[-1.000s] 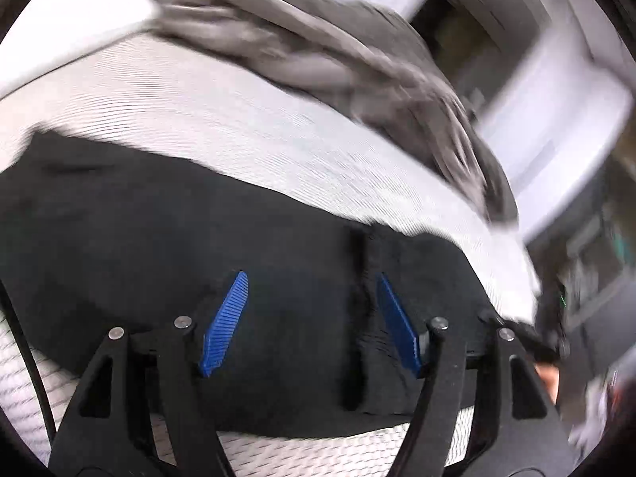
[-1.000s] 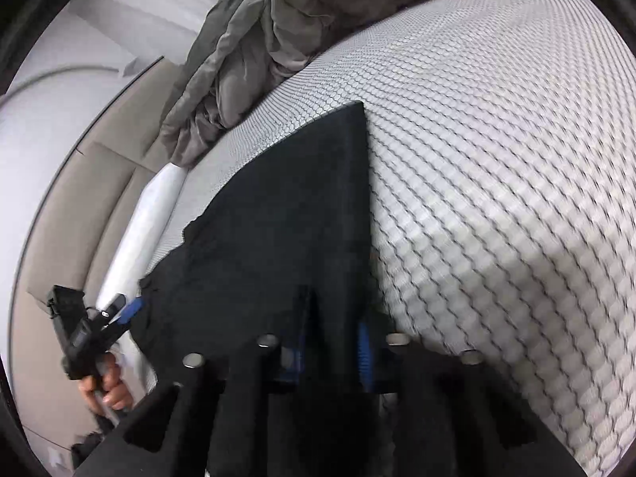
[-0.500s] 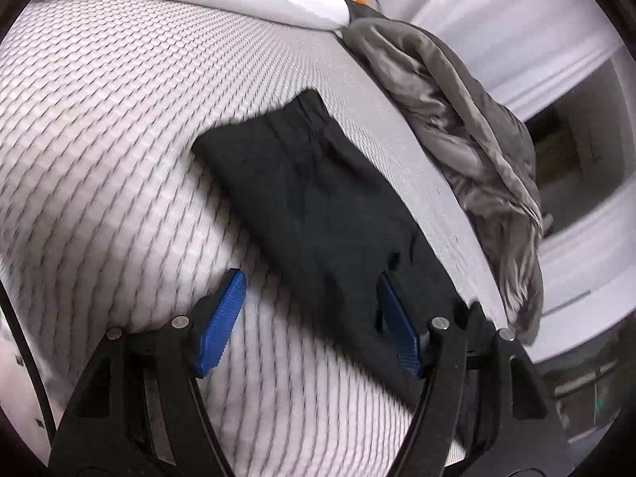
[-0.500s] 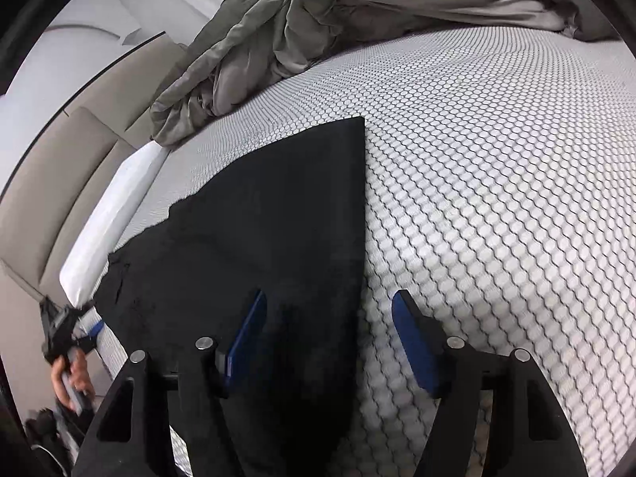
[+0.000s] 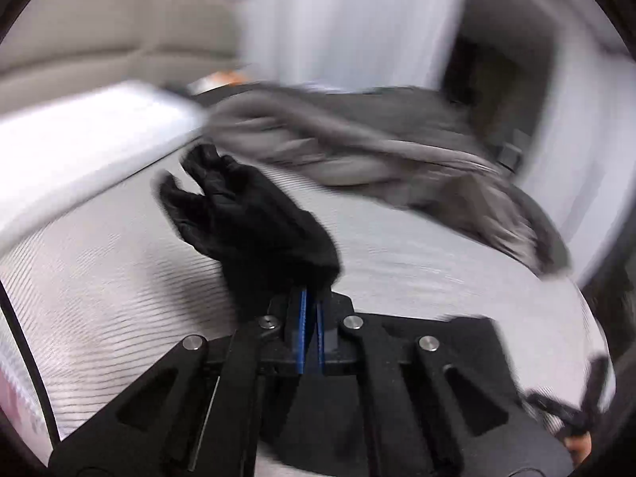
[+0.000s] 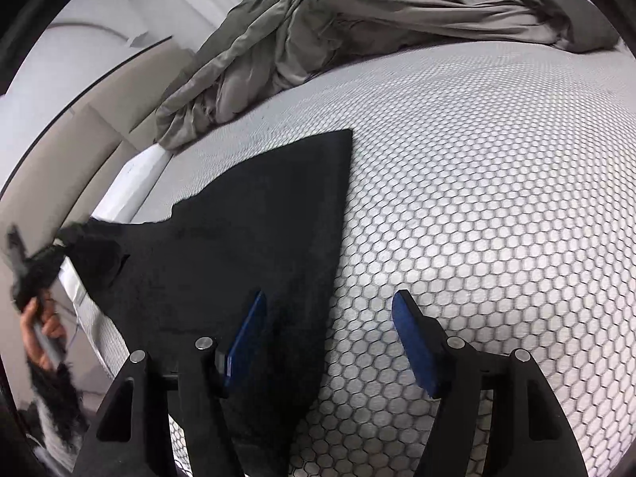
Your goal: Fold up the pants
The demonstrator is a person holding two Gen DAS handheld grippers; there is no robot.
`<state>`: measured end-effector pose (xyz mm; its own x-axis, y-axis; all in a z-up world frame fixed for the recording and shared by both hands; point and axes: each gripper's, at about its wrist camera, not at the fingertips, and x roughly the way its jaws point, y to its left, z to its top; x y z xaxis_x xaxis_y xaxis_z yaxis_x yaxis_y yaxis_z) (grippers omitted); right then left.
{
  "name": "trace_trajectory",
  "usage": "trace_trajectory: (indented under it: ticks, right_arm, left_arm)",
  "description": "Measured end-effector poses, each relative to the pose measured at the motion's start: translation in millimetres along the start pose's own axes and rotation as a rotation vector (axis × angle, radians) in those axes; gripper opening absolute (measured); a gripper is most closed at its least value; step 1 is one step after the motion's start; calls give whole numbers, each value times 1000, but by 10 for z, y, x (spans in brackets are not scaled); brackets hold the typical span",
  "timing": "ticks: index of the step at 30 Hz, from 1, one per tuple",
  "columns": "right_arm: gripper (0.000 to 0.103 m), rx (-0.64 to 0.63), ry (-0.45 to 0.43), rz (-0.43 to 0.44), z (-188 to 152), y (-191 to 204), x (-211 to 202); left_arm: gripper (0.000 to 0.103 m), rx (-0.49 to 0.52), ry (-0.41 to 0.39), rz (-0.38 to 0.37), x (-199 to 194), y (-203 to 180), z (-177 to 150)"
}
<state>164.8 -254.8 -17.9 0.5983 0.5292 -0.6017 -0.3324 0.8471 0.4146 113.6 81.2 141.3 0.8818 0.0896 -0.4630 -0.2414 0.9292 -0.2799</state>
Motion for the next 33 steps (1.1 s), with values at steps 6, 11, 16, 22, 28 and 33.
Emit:
trace_trajectory:
  ticks: [6, 11, 16, 22, 28, 33]
  right_arm:
    - [67, 33, -27, -12, 37, -111, -103]
    - [67, 49, -39, -28, 38, -230, -189]
    - [67, 50, -54, -11, 42, -260, -276]
    - [67, 85, -42, 231, 73, -103, -232]
    - [67, 103, -25, 384, 232, 138, -32]
    - [66, 104, 28, 307, 242, 216, 123]
  left_arm:
    - [12, 235, 177, -311, 140, -1713, -406]
    - [60, 340, 533, -570, 668, -2270, -1298]
    - [61, 326, 485, -599, 519, -1958, -1221]
    - [79, 284, 241, -296, 588, -1169, -745]
    - [76, 43, 328, -210, 1086, -392, -822]
    - [76, 25, 304, -185, 1126, -140, -774]
